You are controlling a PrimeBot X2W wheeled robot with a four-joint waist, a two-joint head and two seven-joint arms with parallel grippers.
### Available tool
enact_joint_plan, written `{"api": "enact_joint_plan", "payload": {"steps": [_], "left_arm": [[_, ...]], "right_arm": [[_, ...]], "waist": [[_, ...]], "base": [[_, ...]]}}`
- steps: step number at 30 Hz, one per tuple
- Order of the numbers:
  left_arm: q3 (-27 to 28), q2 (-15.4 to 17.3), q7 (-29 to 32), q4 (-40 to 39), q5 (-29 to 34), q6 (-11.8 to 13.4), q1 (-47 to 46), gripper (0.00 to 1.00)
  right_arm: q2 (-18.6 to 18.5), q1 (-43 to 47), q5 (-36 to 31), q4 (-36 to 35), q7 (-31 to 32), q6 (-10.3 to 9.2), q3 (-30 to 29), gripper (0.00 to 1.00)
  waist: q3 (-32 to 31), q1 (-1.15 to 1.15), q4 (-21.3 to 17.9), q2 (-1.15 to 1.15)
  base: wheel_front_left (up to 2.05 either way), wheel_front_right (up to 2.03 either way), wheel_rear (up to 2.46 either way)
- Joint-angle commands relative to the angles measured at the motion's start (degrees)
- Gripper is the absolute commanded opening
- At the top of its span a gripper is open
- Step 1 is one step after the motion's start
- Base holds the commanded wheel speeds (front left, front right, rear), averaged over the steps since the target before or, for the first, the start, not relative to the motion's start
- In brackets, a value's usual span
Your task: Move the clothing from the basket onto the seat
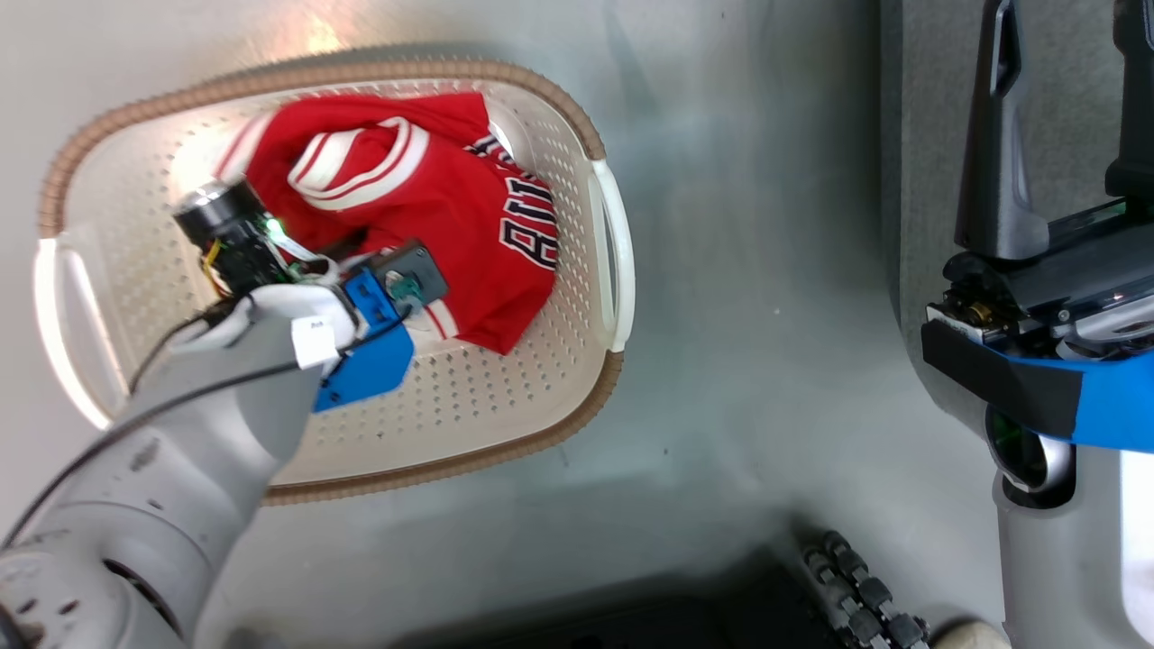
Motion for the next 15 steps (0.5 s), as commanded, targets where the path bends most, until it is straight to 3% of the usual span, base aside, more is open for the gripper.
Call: {"api": "enact_joint_plan", "payload": {"steps": [1, 8, 15], "left_arm": [[-0.1, -1.1, -1.6, -0.5, -0.8, 0.2, 1.2, 0.00], [0.4, -3.4, -6.1, -1.1, -4.6, 0.2, 3.1, 0.00], [6.8, -5.2, -10.1, -3.0, -12.2, 0.7, 5.2, 0.00]], "right_arm": [[0.1, -0.8, -0.1, 0.6, 0.0, 0.01, -0.2, 1.00], [0.1, 0.1, -0.7, 2.4, 0.0, 0.01, -1.0, 1.00], [0.1, 2.6, -1.6, 4.6, 0.0, 0.02, -2.0, 1.00]], "waist": [[-2.4, 0.00, 1.0, 0.00], [-7.9, 0.00, 3.0, 0.00], [-15.6, 0.00, 5.6, 0.00]], "base": [[0.00, 0.00, 0.00], [0.00, 0.00, 0.00], [0.00, 0.00, 0.00]]}}
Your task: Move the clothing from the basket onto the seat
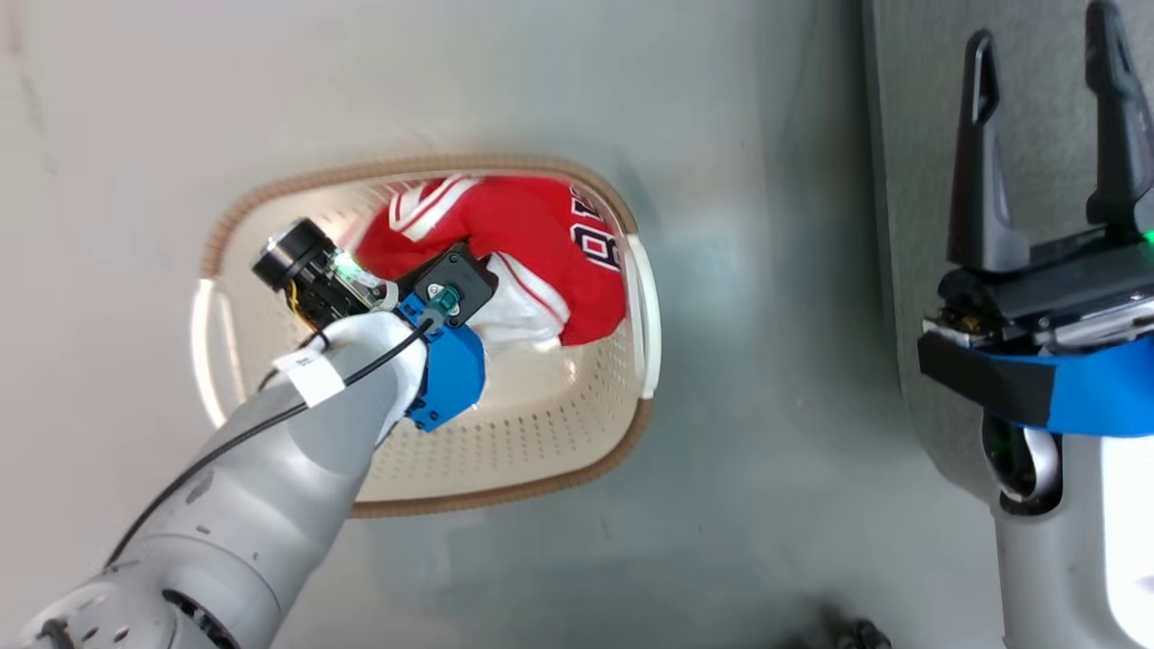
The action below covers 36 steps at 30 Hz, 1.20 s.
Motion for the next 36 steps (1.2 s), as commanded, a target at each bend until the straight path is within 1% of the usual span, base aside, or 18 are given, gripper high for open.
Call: {"api": "enact_joint_plan", "payload": {"steps": [1, 4, 11, 18, 27, 36], "left_arm": [[1.1, -0.1, -0.5, -0.9, -0.9, 0.5, 1.1, 0.00], [3.7, 0.7, -0.8, -4.7, -2.7, 1.0, 2.3, 0.00], [11.3, 4.3, -0.8, -17.4, -4.7, 2.6, 9.1, 0.00], [17.1, 6.3, -0.8, -26.3, -3.0, 3.5, 15.3, 0.00], [22.2, 6.3, -0.8, -32.2, -1.3, 3.6, 19.6, 0.00], [24.7, 5.2, -0.8, -36.2, -0.4, 3.2, 21.0, 0.00]], "right_arm": [[0.1, 1.3, -0.4, 0.5, 0.0, 0.03, -0.2, 1.00], [0.1, 2.4, -0.9, 1.3, 0.0, 0.03, -0.6, 1.00], [0.1, 5.9, -1.0, 3.5, 0.0, 0.03, -0.9, 1.00], [0.1, 10.0, -0.7, 5.6, 0.0, 0.02, -1.6, 1.00], [0.1, 16.0, 0.0, 8.3, 0.0, 0.03, -2.2, 1.00], [0.1, 20.1, 1.8, 10.1, 0.0, 0.03, -1.0, 1.00]], "waist": [[-4.4, 0.00, 2.0, 0.00], [-8.1, 0.00, 3.1, 0.00], [-16.7, 0.00, 4.7, 0.00], [-25.2, 0.00, 5.6, 0.00], [-35.2, 0.00, 6.8, 0.00], [-41.6, 0.00, 7.6, 0.00]], "base": [[0.00, 0.00, 0.00], [0.00, 0.00, 0.00], [0.00, 0.00, 0.00], [0.00, 0.00, 0.00], [0.00, 0.00, 0.00], [0.00, 0.00, 0.00]]}}
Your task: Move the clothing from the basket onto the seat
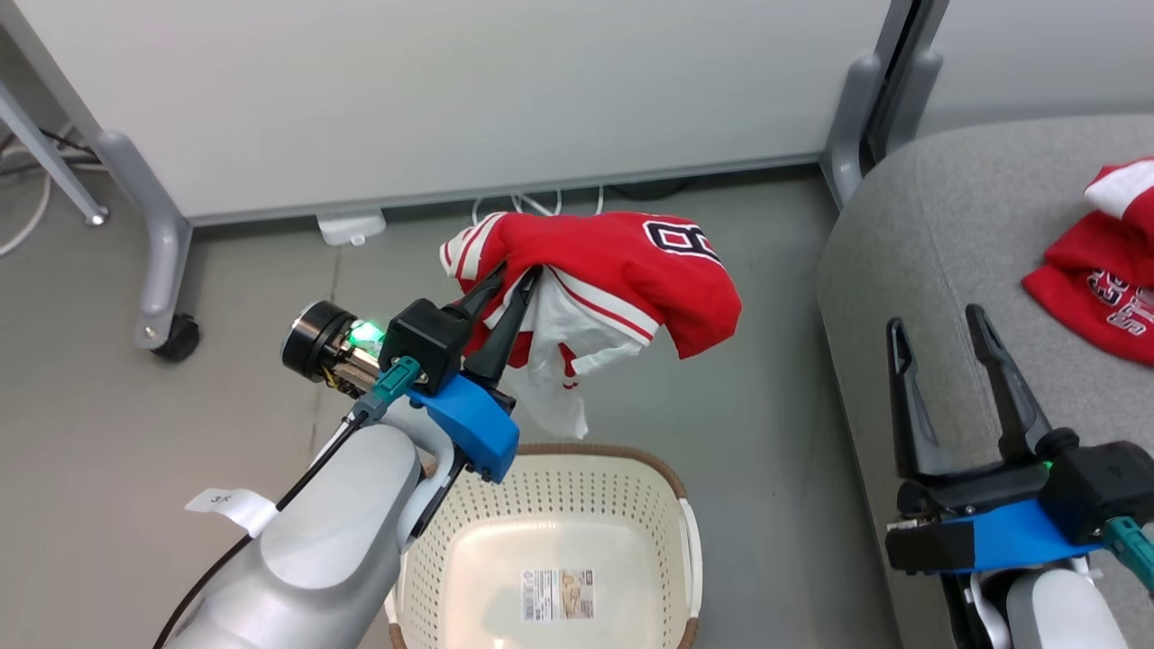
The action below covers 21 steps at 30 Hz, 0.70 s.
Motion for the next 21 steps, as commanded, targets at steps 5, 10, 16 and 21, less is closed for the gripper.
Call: {"api": "enact_joint_plan", "payload": {"steps": [5, 10, 16, 21], "left_arm": [[0.7, -0.5, -0.3, -1.4, 0.3, -0.4, 1.1, 0.00], [0.8, -0.5, -0.3, -1.8, 0.2, -0.6, 1.2, 0.00], [0.5, -0.8, -0.3, -2.2, 0.4, -0.8, 0.6, 0.00], [0.0, -1.5, -0.3, -2.6, 0.8, -0.8, -0.4, 0.00]], "right_arm": [[0.1, 2.2, 1.0, 1.0, 0.0, 0.03, 0.7, 1.00], [0.1, 2.8, 1.8, 1.3, 0.0, 0.03, 1.3, 1.00], [0.1, 3.8, 3.3, 1.8, 0.0, 0.03, 3.8, 1.00], [0.1, 4.5, 6.1, 2.9, 0.0, 0.03, 7.1, 1.00]], "waist": [[-3.4, 0.02, 0.7, -0.01], [-4.2, 0.02, 0.6, -0.01], [-4.1, 0.02, 1.1, -0.01], [-3.6, 0.02, 2.3, -0.01]], "base": [[0.00, 0.00, 0.00], [0.00, 0.00, 0.00], [0.00, 0.00, 0.00], [0.00, 0.00, 0.00]]}}
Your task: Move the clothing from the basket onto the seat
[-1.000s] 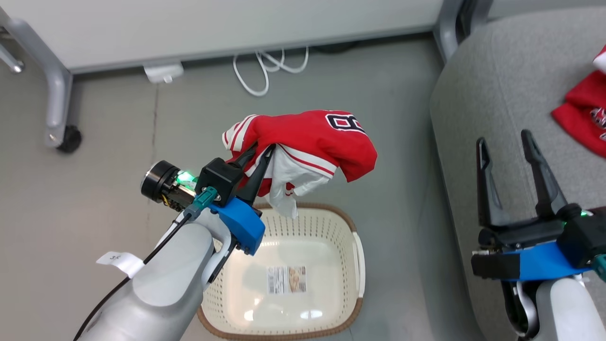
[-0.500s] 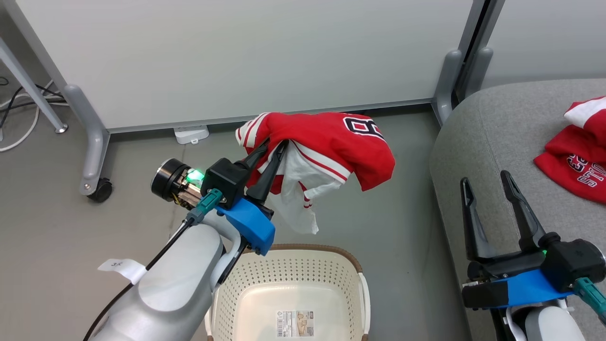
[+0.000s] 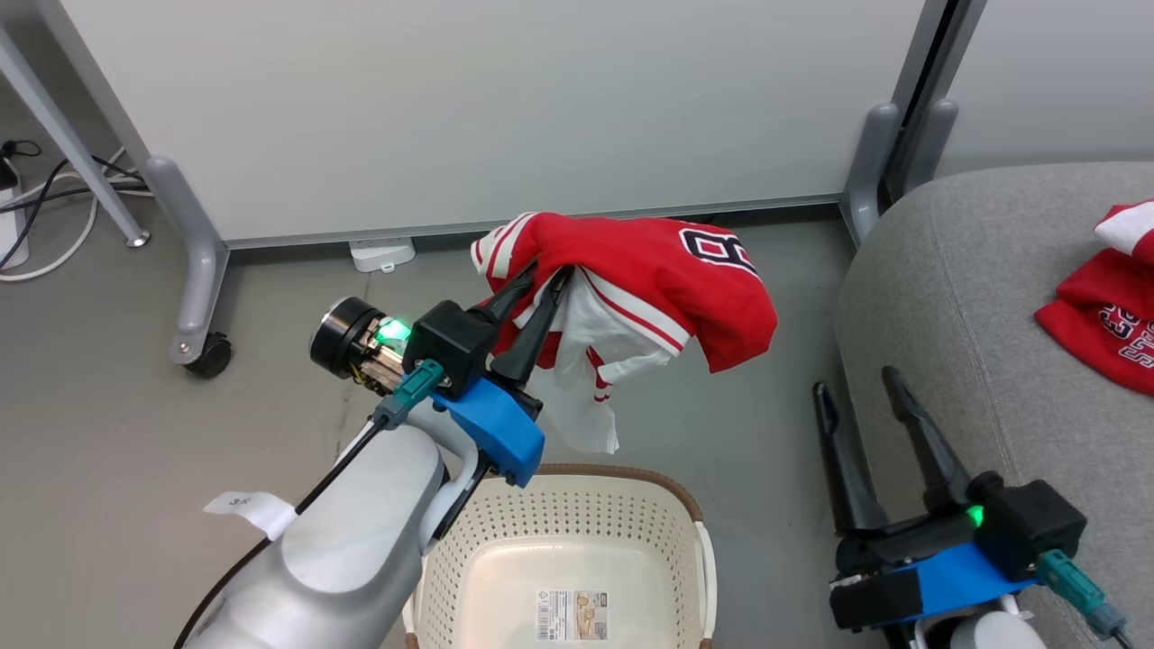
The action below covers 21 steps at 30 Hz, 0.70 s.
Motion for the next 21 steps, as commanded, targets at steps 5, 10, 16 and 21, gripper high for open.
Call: {"api": "enact_joint_plan", "payload": {"steps": [5, 10, 16, 21], "left_arm": [[-1.0, -1.2, -0.3, -0.3, 0.9, -0.4, -1.6, 0.00], [-1.7, -2.0, -0.3, -0.3, 1.2, -0.5, -1.9, 0.00], [-2.4, -3.2, -0.3, -0.6, 1.6, -1.0, -2.9, 0.00], [-3.0, -4.0, -0.3, -0.6, 1.8, -1.3, -3.3, 0.00]], "right_arm": [[0.1, 0.0, 2.8, 2.4, 0.0, 0.03, 7.1, 1.00], [0.0, -2.5, 4.2, 4.3, 0.0, 0.03, 12.5, 1.00], [0.0, -8.0, 7.7, 8.4, 0.0, 0.03, 16.6, 1.00], [0.0, -11.6, 9.9, 11.3, 0.0, 0.03, 16.3, 1.00]], "waist": [[0.7, 0.01, 1.7, 0.00], [1.2, 0.01, 2.4, 0.00], [2.4, 0.01, 3.7, 0.00], [3.2, 0.01, 4.9, 0.00]], "base": [[0.00, 0.00, 0.00], [0.00, 0.00, 0.00], [0.00, 0.00, 0.00], [0.00, 0.00, 0.00]]}}
